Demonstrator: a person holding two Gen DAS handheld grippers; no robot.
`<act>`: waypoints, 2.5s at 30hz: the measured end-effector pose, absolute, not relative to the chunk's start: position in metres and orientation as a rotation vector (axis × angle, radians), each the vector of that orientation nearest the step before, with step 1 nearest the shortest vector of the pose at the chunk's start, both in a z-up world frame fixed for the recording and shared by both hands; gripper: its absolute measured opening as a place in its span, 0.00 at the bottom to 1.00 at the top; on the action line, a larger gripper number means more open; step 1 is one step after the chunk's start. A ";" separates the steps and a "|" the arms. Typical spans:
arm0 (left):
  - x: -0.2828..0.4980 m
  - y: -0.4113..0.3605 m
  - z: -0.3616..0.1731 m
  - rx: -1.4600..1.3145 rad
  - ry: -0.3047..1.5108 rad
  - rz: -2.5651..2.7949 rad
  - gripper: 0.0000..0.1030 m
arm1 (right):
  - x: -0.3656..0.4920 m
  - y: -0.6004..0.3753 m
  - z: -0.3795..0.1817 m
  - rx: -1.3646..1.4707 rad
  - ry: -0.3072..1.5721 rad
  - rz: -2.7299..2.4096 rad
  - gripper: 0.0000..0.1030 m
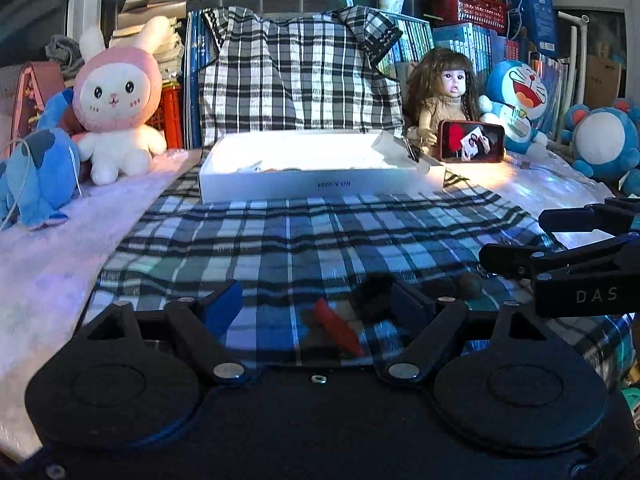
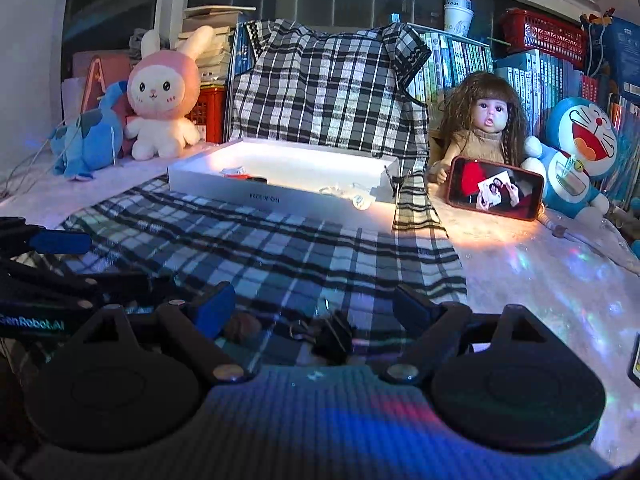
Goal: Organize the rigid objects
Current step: 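Reach the left tool to the red marker while the right tool reaches the black binder clip, then close the left tool on the red marker while the right tool grasps the black binder clip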
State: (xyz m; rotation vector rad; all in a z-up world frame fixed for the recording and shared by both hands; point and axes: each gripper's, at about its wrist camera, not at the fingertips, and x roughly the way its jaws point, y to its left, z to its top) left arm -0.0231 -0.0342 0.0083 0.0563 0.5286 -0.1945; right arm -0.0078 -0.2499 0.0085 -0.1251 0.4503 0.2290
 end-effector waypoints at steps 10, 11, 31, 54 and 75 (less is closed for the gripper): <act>-0.038 -0.030 0.001 0.064 0.565 -0.235 0.32 | -0.014 -0.249 -0.005 -0.132 0.475 0.232 0.87; -0.037 -0.029 0.000 0.066 0.567 -0.233 0.31 | -0.013 -0.249 -0.006 -0.131 0.478 0.233 0.85; -0.034 -0.007 -0.003 0.116 0.561 -0.137 0.49 | -0.009 -0.262 -0.011 -0.145 0.512 0.179 0.76; -0.038 0.004 -0.005 0.205 0.519 -0.004 0.67 | 0.000 -0.278 -0.009 -0.113 0.543 0.050 0.76; -0.042 -0.022 -0.008 0.082 0.526 -0.007 0.66 | 0.019 -0.269 -0.009 -0.028 0.574 0.066 0.30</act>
